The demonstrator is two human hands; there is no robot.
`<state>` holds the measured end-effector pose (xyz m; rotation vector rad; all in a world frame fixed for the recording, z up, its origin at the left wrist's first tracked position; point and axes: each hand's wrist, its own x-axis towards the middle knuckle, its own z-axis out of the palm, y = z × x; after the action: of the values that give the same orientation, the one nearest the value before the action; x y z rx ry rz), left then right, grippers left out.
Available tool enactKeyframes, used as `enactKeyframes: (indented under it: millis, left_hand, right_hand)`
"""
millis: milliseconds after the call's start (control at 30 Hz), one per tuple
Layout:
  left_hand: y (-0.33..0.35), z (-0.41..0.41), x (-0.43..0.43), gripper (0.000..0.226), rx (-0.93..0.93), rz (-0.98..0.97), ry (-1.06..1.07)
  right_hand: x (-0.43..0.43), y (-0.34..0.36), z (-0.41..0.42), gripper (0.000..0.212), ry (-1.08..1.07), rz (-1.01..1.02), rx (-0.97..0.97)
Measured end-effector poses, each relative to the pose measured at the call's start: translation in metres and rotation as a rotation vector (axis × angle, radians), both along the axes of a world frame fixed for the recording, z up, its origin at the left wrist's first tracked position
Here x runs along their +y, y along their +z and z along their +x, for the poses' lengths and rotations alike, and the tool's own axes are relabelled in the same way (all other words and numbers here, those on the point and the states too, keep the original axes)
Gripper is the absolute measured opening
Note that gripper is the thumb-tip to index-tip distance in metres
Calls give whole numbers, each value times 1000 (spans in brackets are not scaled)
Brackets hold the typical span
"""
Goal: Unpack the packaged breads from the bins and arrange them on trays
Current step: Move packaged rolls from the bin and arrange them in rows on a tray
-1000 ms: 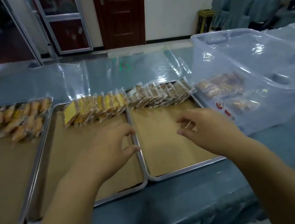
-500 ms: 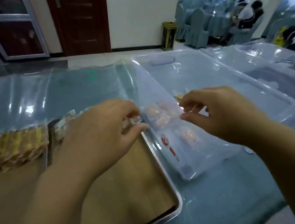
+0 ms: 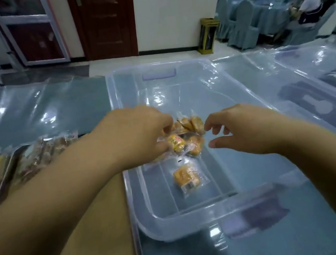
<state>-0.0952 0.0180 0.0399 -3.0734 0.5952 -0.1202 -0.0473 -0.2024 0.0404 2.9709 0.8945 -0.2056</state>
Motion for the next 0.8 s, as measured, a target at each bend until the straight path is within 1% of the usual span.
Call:
enactKeyframes:
  millis: [133,200,267,333,467,567,633,700,767,800]
  left_hand:
    - [-16,28,-31,29,204,146,69]
    - [-26,42,-42,32,278,233,111]
    - [-36,56,-52,34,348,298,144]
    - [-45,71,-58,37,410,320,162]
    - [-60,105,-65,41,507,303,209]
    - [-70,127,-66,36,520,278,238]
    - [-80,139,-68,33,546,215,236]
    - [-93,146,-70,30,587,128,221]
    - [-108,147,-73,36,625,81,193]
    - [-117,146,-76,39,636,91,177]
  right_hand:
    - [-8,-9,37,42,77,-150,127]
    - [-7,-14,54,46,114,-184,170]
    - [-4,-18,72,46,140,-207,192]
    - [1,-23,92,45,145,-241,173]
    - [12,-34,129,38,80,-237,96]
    - [19,-47,149,32,37,-274,63]
    - [23,-57,157,28,17,-278,76]
    - [27,-70,166,29,-1,-283,104]
    - [29,-83,174,32,-20,-269,148]
    - [30,-89,178,33,-36,-251,168]
